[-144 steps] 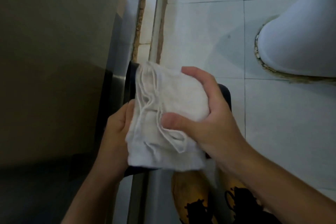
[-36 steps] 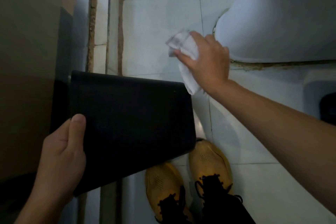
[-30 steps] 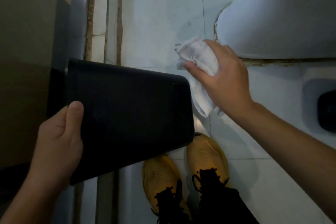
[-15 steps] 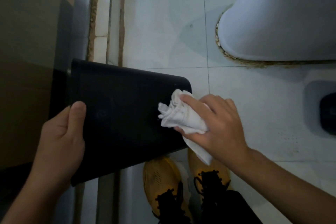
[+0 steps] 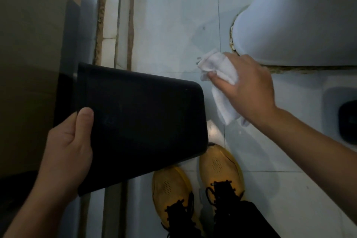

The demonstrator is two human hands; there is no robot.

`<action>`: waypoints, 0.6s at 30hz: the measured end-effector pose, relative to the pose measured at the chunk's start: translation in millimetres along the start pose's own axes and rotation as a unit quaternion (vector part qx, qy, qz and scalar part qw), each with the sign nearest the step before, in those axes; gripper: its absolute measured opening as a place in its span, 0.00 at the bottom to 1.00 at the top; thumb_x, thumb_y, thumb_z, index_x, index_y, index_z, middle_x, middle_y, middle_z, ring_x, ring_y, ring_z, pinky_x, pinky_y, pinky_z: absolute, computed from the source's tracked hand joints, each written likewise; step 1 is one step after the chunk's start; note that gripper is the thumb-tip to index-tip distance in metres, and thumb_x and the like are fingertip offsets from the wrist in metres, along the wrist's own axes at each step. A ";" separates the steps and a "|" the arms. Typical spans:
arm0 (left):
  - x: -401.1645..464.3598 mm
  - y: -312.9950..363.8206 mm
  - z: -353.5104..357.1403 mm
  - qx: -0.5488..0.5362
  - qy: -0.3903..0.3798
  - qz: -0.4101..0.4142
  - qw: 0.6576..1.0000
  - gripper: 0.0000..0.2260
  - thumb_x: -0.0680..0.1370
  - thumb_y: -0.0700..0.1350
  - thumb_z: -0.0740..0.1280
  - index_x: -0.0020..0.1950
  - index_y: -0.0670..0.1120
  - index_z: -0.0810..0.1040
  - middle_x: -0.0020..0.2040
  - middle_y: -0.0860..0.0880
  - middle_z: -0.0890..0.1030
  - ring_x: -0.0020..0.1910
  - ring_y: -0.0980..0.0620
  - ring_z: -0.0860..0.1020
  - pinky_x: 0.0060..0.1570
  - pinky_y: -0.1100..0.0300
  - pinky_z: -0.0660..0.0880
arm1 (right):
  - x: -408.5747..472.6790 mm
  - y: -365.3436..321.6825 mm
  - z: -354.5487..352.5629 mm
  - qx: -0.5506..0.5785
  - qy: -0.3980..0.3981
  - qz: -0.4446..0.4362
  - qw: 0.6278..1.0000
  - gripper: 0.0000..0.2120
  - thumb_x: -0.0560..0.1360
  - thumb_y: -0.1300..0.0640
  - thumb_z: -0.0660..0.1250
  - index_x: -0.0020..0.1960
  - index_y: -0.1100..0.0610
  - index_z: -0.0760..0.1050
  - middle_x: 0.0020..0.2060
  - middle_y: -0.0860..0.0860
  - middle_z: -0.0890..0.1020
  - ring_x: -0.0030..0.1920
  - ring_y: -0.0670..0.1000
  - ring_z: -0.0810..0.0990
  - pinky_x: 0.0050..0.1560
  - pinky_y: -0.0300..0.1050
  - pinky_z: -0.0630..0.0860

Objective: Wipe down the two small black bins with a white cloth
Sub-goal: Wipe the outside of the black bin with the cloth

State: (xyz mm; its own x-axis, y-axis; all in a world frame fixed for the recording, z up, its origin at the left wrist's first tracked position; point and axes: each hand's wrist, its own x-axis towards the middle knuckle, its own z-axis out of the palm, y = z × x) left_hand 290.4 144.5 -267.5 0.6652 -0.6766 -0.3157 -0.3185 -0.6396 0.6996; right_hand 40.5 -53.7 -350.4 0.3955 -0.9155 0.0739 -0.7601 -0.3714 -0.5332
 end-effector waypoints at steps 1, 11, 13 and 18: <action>-0.1 3.1 0.9 -0.004 0.000 0.010 1.000 0.19 0.81 0.56 0.54 0.36 0.52 0.77 0.30 0.52 0.78 0.30 0.56 0.77 0.28 0.62 0.73 | -7.0 -4.9 -1.1 0.018 0.001 -0.014 1.000 0.24 0.76 0.34 0.61 0.64 0.48 0.76 0.45 0.51 0.78 0.45 0.54 0.77 0.49 0.55 0.75; 1.5 -0.6 2.9 0.030 -0.004 -0.014 0.999 0.24 0.77 0.68 0.51 0.46 0.52 0.76 0.38 0.45 0.80 0.37 0.44 0.82 0.35 0.39 0.80 | 7.4 -15.5 26.3 -0.012 -0.097 0.010 0.995 0.26 0.73 0.29 0.61 0.61 0.47 0.76 0.47 0.52 0.78 0.47 0.58 0.79 0.51 0.55 0.74; -0.6 1.2 2.6 0.035 0.002 -0.017 0.999 0.24 0.78 0.67 0.51 0.46 0.51 0.76 0.38 0.46 0.80 0.38 0.42 0.82 0.35 0.39 0.80 | 13.5 -6.7 15.3 -0.017 -0.099 0.033 0.994 0.26 0.74 0.28 0.59 0.59 0.47 0.75 0.46 0.52 0.78 0.46 0.57 0.78 0.51 0.57 0.74; -0.2 7.2 -1.5 -0.011 -0.034 -0.047 0.998 0.21 0.81 0.60 0.54 0.44 0.46 0.75 0.43 0.38 0.80 0.42 0.36 0.81 0.42 0.35 0.79 | -33.5 -9.7 -9.4 0.042 -0.081 0.005 0.996 0.29 0.74 0.31 0.62 0.67 0.48 0.75 0.45 0.51 0.79 0.45 0.55 0.78 0.48 0.54 0.74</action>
State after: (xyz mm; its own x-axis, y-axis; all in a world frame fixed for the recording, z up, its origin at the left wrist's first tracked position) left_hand 289.0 140.6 -261.4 0.6446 -0.6373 -0.4224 -0.2409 -0.6936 0.6789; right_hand 29.9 -20.9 -339.7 0.4705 -0.8800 -0.0646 -0.7214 -0.3415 -0.6025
